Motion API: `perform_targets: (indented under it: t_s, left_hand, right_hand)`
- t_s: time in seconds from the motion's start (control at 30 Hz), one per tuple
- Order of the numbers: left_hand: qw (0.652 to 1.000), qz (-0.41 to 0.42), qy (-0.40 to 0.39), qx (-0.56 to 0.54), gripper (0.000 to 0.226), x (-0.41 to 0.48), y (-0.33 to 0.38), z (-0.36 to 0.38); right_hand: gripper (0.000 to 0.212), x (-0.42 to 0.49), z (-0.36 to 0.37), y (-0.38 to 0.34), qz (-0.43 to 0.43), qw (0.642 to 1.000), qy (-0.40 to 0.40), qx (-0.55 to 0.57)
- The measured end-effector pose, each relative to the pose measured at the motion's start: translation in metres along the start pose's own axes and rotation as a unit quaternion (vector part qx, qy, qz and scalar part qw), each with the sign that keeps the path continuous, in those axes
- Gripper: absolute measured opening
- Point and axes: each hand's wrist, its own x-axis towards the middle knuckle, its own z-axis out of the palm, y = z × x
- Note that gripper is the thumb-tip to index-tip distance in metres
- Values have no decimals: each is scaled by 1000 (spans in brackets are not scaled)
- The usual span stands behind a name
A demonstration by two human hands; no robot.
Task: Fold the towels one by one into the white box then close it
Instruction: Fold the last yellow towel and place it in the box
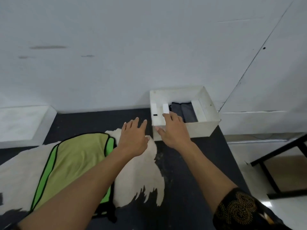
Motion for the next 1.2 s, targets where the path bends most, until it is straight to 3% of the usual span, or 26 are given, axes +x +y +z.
perform_targets:
  t_s: [0.13,0.3,0.7,0.9,0.97,1.2]
  left_hand:
    - [1000,-8,-1,7,70,-63,-65,0]
    - [999,-41,2,-4,67,-127,-133,12]
    - [991,-110,-55,-43,70,-200,-238,65]
    - [971,-103,-212,-33,66,-226,-271,105]
    - [967,-93,-234,-26,69,-237,-279,117]
    - [985,-99,-136,-33,63,-256,-281,132]
  right_hand:
    - [59,-51,40,-61,18,999,23,19]
    - [61,-97,91,-119,35,999,-10,32]
    - [55,-134,163,-195,-33,995,-89,-32]
    - [42,-153,211,-194,-57,974,-205,-77]
    - [36,-161,222,-187,-76,970,-206,-105]
    - [36,-157,231,-185,-98,970,-177,-136]
